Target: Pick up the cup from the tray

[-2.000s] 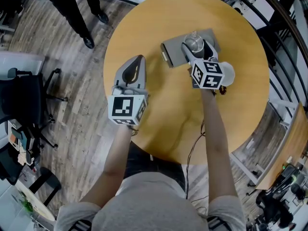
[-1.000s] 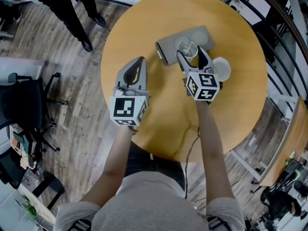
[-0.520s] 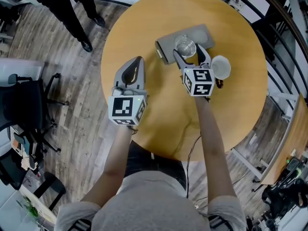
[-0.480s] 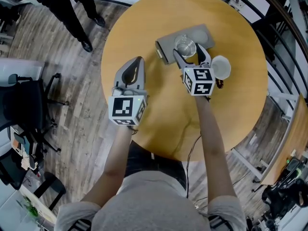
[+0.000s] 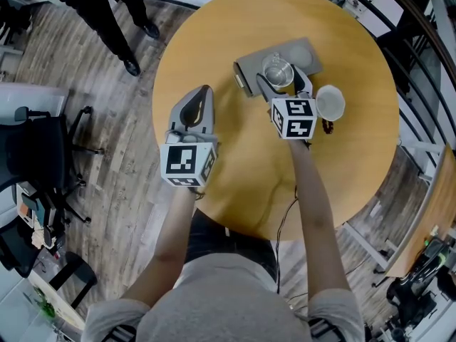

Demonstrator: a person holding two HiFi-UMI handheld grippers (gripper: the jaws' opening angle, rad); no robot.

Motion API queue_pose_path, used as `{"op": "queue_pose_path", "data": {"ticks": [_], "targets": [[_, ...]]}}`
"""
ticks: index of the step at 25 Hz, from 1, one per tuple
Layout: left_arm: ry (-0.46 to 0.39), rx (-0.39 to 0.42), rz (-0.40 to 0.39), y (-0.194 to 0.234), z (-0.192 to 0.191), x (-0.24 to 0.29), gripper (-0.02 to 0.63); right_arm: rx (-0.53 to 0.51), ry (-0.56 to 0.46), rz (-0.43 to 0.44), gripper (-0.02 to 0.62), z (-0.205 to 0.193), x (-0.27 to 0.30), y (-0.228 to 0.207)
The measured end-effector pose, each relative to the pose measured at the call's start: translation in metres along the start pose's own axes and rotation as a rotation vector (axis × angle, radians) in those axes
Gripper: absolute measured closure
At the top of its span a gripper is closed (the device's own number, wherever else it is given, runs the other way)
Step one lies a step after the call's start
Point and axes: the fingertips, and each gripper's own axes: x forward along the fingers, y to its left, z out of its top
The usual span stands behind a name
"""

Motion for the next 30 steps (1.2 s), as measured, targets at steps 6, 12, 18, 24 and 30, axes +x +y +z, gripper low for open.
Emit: {"op": "queue_pose_path", "data": {"ticks": [6,12,18,24,30], "targets": [[0.003,0.0,-0.002,0.0,-0.001,-0.002,0.6,0.04,-0.034,-0.015,0.241,0.003,-0.009,-0.002],[-0.008,0.006,-0.017,-0.007,0.004,-0.002,0.6,0.069,-0.084,-0.036,0.241,0.009,-0.048,-0.01],[-0.027,0.014,-0.046,-0.024,0.009,0.0,0.6,0.085,-0.1,-0.055,0.241,-0.002,-0.093,-0.015],[-0.031,0.029,-0.085,-0.046,0.009,-0.002,0.6,0.11,-0.034,-0.059,0.241,-0.047,-0.112,-0.007],[-0.02,0.042,-0.103,-0.057,0.005,-0.005,0.6,0.096,0.021,-0.039,0.242,-0.082,-0.107,0.007]]}}
